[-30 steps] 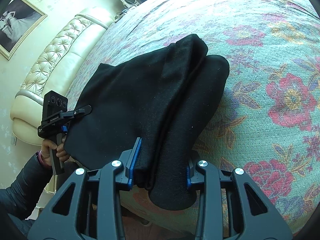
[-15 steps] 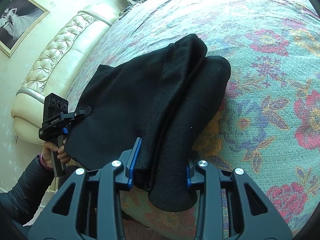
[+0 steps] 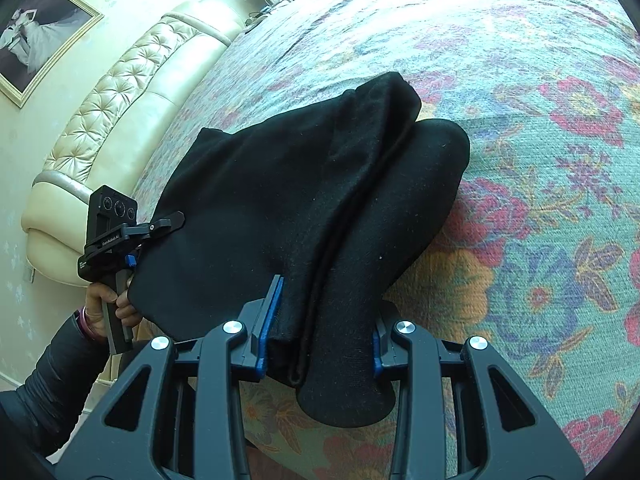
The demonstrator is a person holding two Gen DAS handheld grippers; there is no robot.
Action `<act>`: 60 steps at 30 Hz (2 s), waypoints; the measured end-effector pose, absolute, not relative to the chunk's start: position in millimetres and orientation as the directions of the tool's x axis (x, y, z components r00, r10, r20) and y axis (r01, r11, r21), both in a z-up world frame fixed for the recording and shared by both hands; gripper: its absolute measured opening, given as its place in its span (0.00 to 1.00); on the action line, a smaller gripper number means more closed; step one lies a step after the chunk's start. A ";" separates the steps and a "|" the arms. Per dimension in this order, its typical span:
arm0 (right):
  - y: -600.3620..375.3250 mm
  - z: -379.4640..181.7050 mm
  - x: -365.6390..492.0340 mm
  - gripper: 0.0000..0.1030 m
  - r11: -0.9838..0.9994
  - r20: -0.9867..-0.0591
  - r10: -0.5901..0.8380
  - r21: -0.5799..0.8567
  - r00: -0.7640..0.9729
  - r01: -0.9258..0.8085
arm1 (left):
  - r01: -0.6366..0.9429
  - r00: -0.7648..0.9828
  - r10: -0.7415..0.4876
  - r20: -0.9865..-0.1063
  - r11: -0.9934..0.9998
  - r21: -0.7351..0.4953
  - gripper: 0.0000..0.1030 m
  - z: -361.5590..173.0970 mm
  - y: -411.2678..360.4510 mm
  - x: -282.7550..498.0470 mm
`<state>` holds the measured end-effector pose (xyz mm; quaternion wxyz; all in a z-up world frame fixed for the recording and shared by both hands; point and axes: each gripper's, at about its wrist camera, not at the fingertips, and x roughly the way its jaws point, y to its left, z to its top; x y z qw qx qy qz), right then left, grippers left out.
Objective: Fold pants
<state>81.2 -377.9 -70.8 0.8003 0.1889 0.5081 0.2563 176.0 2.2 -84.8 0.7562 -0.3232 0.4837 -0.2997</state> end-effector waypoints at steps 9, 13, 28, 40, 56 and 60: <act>-364.7 -71.2 97.0 0.33 0.790 -0.714 0.613 0.561 0.340 -0.246 | 0.108 0.396 -0.745 -0.536 0.618 -0.779 0.32 -85.5 13.9 175.6; -364.8 -70.5 101.1 0.33 0.786 -0.711 0.619 0.563 0.335 -0.256 | 0.099 0.407 -0.741 -0.534 0.618 -0.780 0.32 -88.0 16.6 176.2; -359.6 -62.0 107.0 0.33 0.787 -0.717 0.617 0.555 0.323 -0.270 | 0.074 0.419 -0.753 -0.507 0.585 -0.808 0.32 -96.8 21.8 167.8; -402.7 -76.7 75.6 0.57 0.718 -0.662 0.684 0.686 0.306 -0.122 | 0.073 0.364 -0.784 -0.503 0.563 -0.823 0.42 -92.5 21.6 132.6; -399.9 -81.3 52.4 0.43 0.713 -0.651 0.679 0.695 0.340 -0.092 | 0.061 0.441 -0.691 -0.573 0.660 -0.749 0.59 -90.9 35.9 76.9; -412.0 -97.2 54.5 0.42 0.658 -0.603 0.721 0.750 0.342 -0.065 | 0.110 0.457 -0.644 -0.614 0.726 -0.679 0.58 -95.2 25.1 77.3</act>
